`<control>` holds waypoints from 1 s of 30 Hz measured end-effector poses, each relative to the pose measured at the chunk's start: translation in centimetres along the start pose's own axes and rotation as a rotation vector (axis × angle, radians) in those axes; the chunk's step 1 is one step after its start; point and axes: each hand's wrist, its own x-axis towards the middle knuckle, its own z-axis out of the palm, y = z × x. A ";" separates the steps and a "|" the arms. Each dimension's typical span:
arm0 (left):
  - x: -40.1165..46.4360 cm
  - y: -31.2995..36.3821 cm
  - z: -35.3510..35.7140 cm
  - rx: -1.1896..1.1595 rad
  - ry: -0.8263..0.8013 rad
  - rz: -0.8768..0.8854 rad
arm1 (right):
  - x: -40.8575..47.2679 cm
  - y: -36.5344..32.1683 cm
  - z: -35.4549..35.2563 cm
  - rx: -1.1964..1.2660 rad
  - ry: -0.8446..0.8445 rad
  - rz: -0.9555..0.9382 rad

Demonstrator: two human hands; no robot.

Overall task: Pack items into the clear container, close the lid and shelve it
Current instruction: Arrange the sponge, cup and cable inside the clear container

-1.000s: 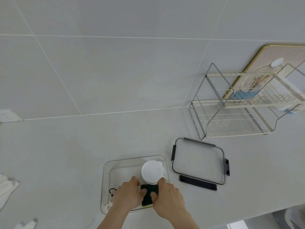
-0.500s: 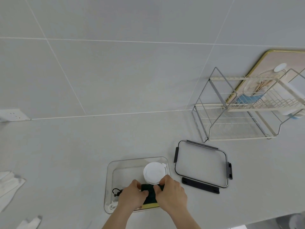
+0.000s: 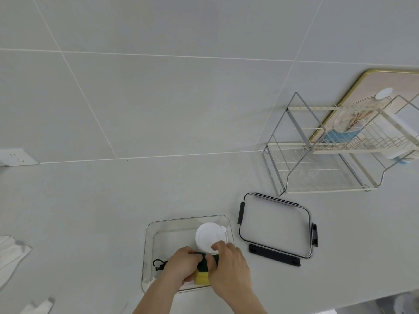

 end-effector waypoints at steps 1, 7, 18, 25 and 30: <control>-0.3 0.3 -0.1 -0.002 -0.011 -0.026 | 0.2 0.1 0.1 0.006 0.023 -0.060; -1.3 1.5 -1.9 0.165 0.024 -0.048 | 0.7 0.7 0.0 0.039 -0.236 -0.161; -1.2 1.7 -8.5 0.389 0.284 0.171 | 1.5 0.5 1.1 0.006 -0.254 -0.063; -1.6 0.3 -7.0 0.557 0.588 0.368 | 1.0 0.0 0.8 -0.062 -0.120 -0.131; -0.8 -0.6 -6.4 0.631 0.666 0.426 | 1.3 0.6 1.2 -0.058 0.016 -0.274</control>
